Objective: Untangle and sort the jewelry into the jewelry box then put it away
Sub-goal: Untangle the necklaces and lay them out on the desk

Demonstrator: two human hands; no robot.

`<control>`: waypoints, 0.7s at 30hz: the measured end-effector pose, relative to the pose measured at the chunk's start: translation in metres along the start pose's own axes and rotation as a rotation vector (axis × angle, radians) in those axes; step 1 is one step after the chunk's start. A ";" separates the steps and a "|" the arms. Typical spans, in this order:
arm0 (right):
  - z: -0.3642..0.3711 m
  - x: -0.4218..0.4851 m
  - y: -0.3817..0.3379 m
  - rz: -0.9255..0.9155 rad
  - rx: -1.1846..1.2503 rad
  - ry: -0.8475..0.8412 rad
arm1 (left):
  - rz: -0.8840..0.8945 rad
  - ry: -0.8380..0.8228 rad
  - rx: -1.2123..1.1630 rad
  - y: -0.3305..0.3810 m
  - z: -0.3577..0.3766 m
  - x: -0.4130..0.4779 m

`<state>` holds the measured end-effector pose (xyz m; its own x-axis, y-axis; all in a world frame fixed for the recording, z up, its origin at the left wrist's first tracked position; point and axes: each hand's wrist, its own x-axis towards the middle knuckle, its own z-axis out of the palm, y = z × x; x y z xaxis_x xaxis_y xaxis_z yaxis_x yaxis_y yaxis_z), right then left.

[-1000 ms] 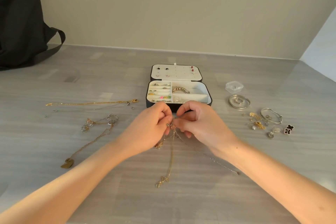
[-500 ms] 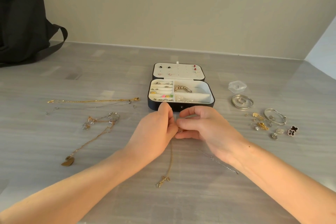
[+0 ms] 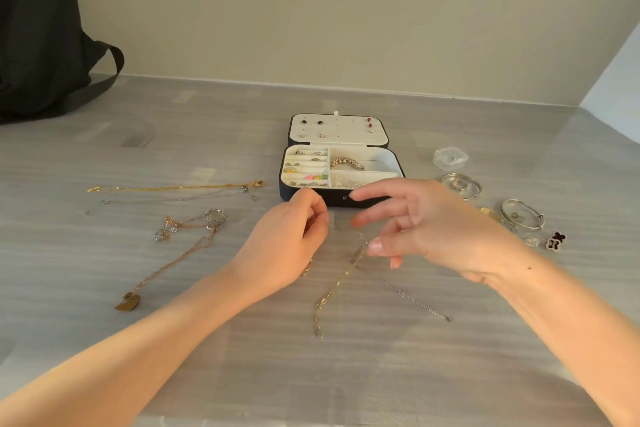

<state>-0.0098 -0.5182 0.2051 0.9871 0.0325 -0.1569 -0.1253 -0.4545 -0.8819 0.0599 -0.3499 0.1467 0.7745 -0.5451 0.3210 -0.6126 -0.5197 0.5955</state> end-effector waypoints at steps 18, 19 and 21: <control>0.007 0.002 0.006 -0.094 -0.392 -0.010 | -0.017 0.035 -0.090 0.001 0.001 0.001; 0.006 0.001 0.006 -0.092 -0.373 -0.014 | -0.016 0.037 -0.090 0.001 0.001 0.001; 0.004 -0.001 0.005 -0.103 -0.347 -0.011 | -0.020 0.034 -0.089 0.000 0.001 0.001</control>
<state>-0.0119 -0.5174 0.1988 0.9913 0.1031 -0.0814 0.0185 -0.7232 -0.6904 0.0606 -0.3513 0.1464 0.7920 -0.5120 0.3326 -0.5820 -0.4687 0.6645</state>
